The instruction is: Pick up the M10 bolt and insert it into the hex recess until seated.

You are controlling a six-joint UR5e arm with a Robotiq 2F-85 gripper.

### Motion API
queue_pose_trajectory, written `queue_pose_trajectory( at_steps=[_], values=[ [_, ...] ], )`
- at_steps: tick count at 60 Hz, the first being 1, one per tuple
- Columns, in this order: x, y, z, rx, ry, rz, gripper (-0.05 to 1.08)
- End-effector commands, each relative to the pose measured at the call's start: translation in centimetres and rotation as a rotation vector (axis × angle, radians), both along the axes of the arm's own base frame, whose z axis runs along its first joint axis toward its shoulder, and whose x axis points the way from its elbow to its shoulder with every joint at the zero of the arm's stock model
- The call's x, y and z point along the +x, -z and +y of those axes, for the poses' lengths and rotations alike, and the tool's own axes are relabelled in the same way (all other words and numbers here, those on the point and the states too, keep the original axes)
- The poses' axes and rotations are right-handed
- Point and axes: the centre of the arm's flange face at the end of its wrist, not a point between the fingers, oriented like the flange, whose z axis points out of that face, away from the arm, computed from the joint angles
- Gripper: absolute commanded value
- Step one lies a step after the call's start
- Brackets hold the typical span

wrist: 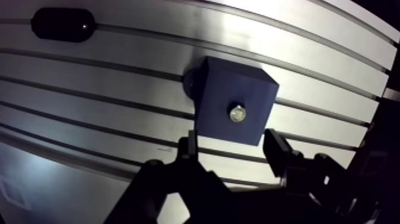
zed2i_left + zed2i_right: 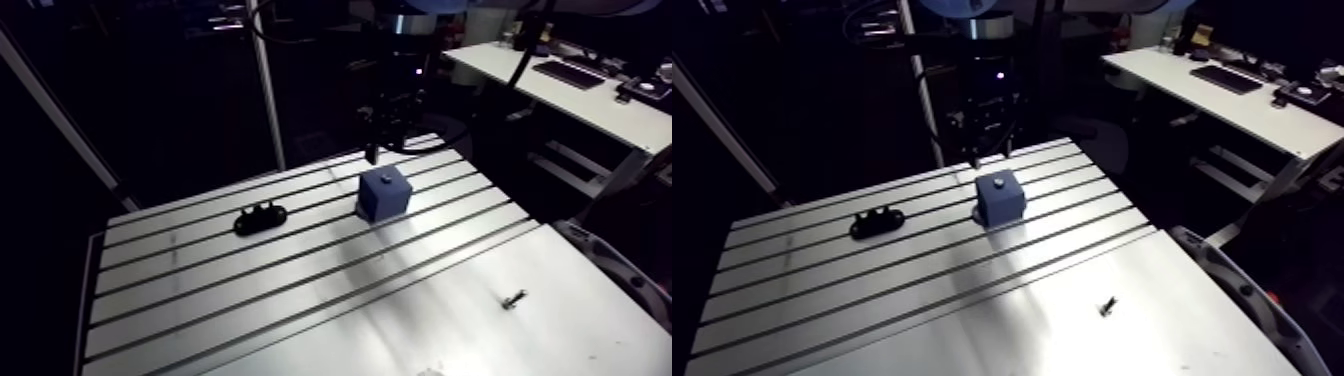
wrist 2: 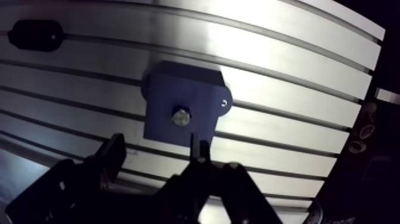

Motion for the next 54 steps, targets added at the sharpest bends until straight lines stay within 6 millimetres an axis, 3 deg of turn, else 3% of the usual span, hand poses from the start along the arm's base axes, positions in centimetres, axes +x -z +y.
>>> queue_pose_trajectory(
  at_steps=[1, 19, 26, 54],
  values=[
    [-0.1, 1.1, -0.1, 0.006, 0.081, -0.019, 0.42],
    [0.0, 1.4, 0.4, 0.012, 0.049, 0.0, 0.37],
    [0.4, 1.6, 0.2, 0.018, 0.046, 0.006, 0.48],
    [0.4, 2.4, 0.7, 0.037, 0.055, 0.025, 0.49]
  ],
)
